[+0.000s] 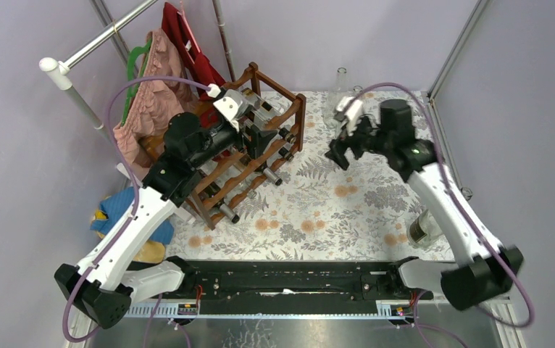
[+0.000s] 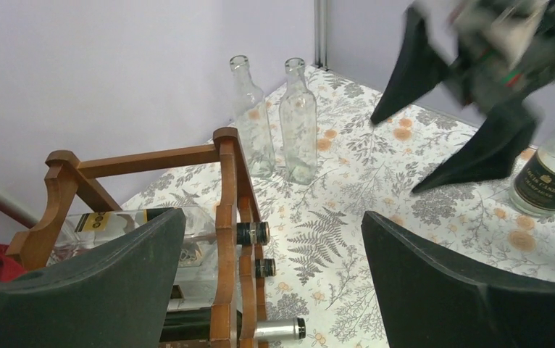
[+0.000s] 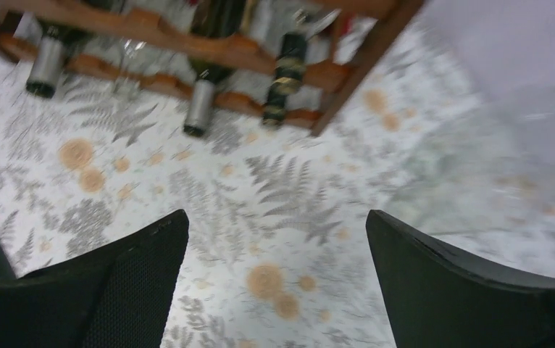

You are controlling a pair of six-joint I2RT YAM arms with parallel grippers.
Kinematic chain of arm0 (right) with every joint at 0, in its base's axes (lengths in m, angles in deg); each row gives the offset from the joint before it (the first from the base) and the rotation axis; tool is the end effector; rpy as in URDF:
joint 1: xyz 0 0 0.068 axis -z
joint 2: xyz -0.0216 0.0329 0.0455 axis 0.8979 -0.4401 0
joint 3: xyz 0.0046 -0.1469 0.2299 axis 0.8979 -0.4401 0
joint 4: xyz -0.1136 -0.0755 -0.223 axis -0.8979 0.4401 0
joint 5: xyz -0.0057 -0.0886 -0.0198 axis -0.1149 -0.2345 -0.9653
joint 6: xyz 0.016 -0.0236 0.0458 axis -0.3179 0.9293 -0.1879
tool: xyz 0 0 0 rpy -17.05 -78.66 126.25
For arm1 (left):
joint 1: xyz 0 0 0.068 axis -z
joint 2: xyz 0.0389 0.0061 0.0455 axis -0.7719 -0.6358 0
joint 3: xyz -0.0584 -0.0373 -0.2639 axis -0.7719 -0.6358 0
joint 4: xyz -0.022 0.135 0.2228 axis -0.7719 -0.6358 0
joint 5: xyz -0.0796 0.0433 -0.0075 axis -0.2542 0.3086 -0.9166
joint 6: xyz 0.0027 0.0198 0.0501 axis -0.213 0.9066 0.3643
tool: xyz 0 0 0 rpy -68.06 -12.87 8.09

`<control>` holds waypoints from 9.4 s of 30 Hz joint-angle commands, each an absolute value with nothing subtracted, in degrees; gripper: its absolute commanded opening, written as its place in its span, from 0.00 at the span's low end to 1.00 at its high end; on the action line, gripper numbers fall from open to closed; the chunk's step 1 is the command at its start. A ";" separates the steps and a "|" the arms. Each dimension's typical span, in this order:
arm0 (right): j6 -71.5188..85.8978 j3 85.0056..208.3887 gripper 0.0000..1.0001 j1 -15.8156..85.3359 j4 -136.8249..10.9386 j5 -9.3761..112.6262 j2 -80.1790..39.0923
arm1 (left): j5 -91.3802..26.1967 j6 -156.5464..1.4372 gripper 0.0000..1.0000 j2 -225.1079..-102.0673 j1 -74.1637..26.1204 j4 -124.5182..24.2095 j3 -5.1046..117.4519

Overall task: Put the wine bottle on the wine rack
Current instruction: Pick up the wine bottle from the center of the board, then place the wine bottle in the wine rack.

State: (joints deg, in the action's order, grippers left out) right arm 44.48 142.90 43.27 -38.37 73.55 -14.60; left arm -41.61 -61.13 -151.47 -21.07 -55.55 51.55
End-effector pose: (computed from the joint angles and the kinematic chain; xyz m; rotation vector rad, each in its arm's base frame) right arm 0.2677 0.1195 0.3644 -1.1455 1.6683 0.4234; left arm 0.2118 -0.1317 0.4292 0.6923 1.4238 -0.5713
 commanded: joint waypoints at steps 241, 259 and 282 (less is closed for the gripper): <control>74.24 137.12 0.00 46.05 20.85 108.94 -35.18 | -46.73 -33.80 0.85 -171.51 1.07 -74.87 44.31; 75.37 136.02 0.00 47.74 19.89 110.52 -33.18 | -50.65 -46.95 0.99 -158.99 0.99 -75.24 60.40; 49.73 142.16 0.00 49.25 0.22 115.09 -29.84 | -41.20 -53.94 0.99 -159.47 -4.91 -72.36 75.75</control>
State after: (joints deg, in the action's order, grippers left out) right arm 58.45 139.31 47.96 7.14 109.59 -33.96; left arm -43.77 -53.22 -159.56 -3.80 -76.20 73.50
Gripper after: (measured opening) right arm 0.396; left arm 0.987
